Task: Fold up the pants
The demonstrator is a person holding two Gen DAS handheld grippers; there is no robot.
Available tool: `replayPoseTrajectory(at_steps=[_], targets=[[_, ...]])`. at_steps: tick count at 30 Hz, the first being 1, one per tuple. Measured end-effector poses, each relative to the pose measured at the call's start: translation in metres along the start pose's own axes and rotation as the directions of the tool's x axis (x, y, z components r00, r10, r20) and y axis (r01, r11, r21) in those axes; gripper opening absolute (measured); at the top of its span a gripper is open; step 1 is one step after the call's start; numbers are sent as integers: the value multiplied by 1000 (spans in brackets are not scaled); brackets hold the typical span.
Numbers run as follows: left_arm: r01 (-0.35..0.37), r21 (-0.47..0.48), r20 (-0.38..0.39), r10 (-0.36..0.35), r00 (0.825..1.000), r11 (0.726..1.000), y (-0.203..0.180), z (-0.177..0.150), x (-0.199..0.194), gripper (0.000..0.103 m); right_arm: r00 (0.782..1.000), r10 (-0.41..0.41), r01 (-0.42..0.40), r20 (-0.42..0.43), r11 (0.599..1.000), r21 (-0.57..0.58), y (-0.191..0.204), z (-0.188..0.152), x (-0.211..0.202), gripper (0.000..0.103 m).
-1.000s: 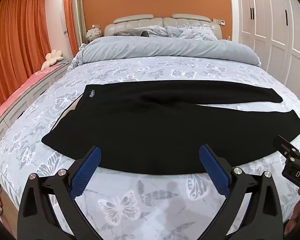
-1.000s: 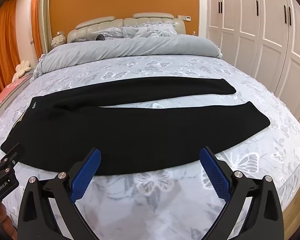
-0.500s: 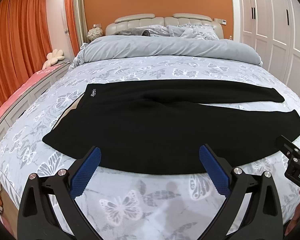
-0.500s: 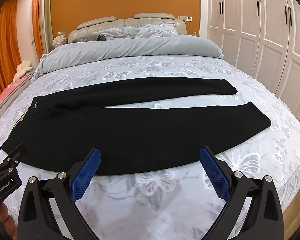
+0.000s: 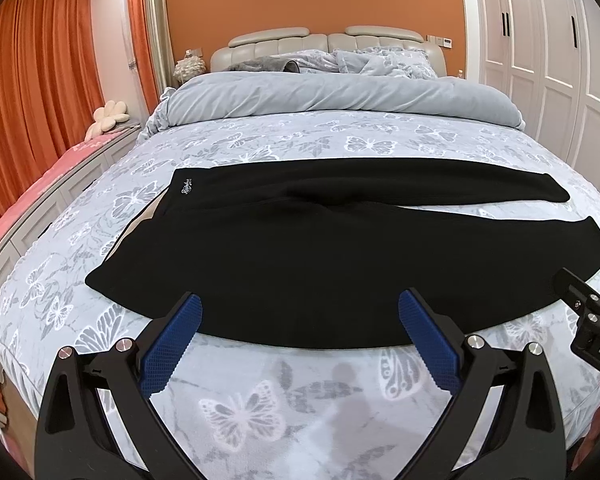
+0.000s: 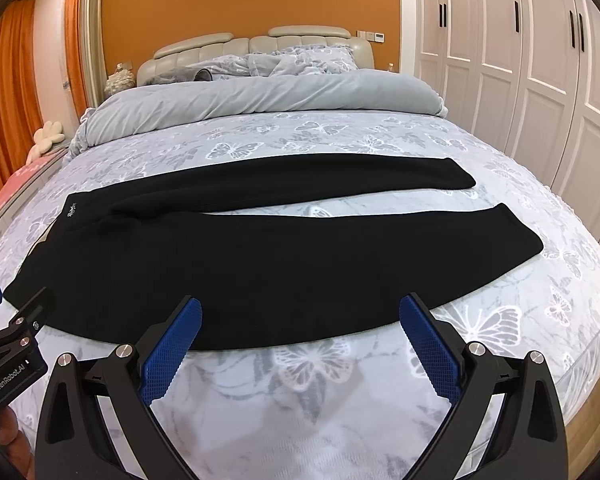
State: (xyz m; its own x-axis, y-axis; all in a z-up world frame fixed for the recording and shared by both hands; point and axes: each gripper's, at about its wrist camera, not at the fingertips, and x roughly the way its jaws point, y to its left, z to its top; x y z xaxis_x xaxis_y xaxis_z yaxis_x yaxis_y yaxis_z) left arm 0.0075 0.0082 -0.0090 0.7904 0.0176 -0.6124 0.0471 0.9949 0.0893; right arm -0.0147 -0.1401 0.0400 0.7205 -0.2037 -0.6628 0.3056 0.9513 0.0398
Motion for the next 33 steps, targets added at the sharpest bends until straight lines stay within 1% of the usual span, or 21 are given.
replayPoseTrajectory(at_steps=[33], targets=[[-6, 5, -4, 6, 1000, 1000, 1, 0, 2, 97, 1000, 4, -4, -1, 1000, -3, 0, 0, 0, 97]])
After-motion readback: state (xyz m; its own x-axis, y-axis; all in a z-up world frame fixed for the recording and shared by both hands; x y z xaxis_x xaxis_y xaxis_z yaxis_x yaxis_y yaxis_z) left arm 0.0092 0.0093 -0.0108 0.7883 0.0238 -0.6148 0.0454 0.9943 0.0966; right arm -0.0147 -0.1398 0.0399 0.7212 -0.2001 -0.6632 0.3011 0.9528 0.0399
